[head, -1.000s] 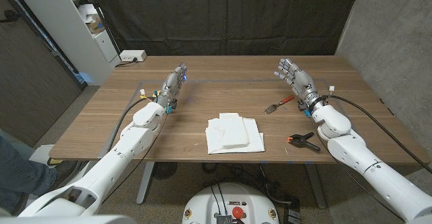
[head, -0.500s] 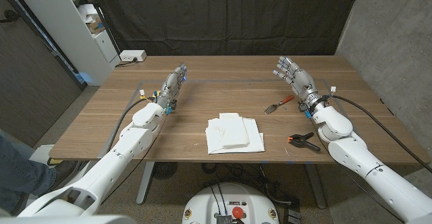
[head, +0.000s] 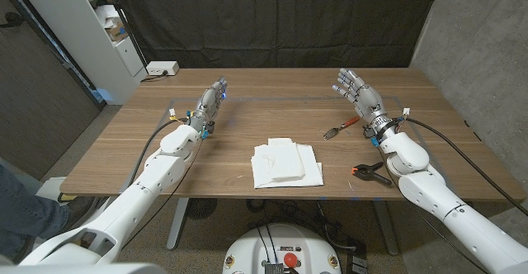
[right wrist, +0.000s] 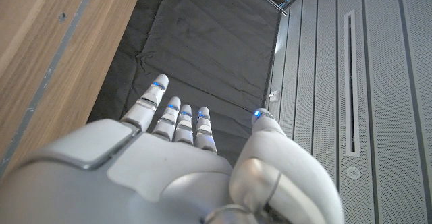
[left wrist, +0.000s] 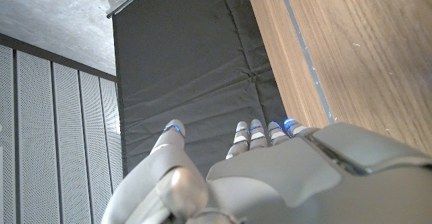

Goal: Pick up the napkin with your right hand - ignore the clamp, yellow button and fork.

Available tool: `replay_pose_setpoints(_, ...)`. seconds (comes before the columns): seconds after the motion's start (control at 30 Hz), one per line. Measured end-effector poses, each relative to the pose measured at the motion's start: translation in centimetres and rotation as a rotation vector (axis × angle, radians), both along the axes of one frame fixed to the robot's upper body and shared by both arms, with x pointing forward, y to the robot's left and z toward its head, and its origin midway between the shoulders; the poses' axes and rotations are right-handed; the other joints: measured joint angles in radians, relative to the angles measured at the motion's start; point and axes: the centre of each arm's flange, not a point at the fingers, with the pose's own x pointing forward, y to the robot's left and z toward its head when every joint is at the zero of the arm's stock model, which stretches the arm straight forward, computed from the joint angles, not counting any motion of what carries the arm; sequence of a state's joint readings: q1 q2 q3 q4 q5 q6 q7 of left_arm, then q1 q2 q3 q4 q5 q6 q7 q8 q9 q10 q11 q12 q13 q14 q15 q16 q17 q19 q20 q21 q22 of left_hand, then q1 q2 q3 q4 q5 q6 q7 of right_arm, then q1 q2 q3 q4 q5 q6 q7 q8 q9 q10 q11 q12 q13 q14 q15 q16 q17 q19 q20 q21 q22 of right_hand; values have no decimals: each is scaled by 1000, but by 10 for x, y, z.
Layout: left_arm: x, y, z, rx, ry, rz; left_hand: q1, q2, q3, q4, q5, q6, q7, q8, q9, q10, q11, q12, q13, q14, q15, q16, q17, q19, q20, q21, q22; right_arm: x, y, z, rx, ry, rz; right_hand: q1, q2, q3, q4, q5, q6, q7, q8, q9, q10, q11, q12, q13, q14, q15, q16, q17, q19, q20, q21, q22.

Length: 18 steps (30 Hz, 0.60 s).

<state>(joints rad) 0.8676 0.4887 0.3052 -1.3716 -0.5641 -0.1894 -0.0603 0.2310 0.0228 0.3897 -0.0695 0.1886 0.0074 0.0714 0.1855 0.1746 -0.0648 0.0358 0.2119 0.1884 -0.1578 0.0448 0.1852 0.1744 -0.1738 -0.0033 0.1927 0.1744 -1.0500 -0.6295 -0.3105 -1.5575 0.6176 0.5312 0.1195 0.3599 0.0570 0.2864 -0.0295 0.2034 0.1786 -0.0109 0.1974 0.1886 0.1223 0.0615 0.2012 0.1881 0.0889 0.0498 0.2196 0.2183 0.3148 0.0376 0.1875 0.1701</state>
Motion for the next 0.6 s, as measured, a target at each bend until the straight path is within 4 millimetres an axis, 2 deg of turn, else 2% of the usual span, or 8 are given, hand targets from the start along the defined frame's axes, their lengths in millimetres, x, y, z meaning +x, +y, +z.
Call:
replay_pose_setpoints(0.27, 4, -1, 3, 7, 1, -4, 5, 5, 0, 0, 0, 4, -4, 0, 0, 0, 0, 0, 0, 0, 0, 0, 0, 0, 0, 0, 0, -4, 3, 0, -25, -30, 3, 0, 0, 0, 0, 0, 0, 0, 0, 0, 1, 1, 0, 0, 0, -1, 0, 0, 0, 0, 0, 0)
replay_pose_setpoints(0.33, 4, -3, 4, 14, 2, -9, 5, 5, -2, -1, 0, 4, -4, 0, 0, 0, 0, 0, 0, 0, 0, 0, 0, 0, 0, 0, 0, -5, 2, -1, -36, -33, 1, 0, 0, 0, 0, 0, 0, 0, 0, 0, 3, -1, 0, 0, 4, -15, 0, -3, 0, -1, 0, 0)
replay_pose_setpoints(0.4, 5, -3, 4, 15, 2, -10, 5, 5, -3, -2, 0, 4, -4, 0, 0, 0, 0, 0, 0, 0, 0, 0, 0, 0, 0, 0, 0, -6, 2, -1, -40, -38, 1, 0, 0, 0, 0, 0, 0, 0, 0, 0, 5, -3, 0, 0, 8, -24, 0, -5, 4, -15, 0, 0)
replay_pose_setpoints(0.6, 6, -5, 6, 22, 2, -13, 0, 11, -3, -2, 0, 4, -4, 0, 0, 0, 0, 0, 0, 0, 0, 0, 0, 0, 0, 0, 0, -11, 3, 0, -62, -61, 2, 0, 0, 4, -4, 0, 0, 0, 0, 0, 5, -3, 0, 0, 8, -25, 0, -5, 9, -20, 0, -3)
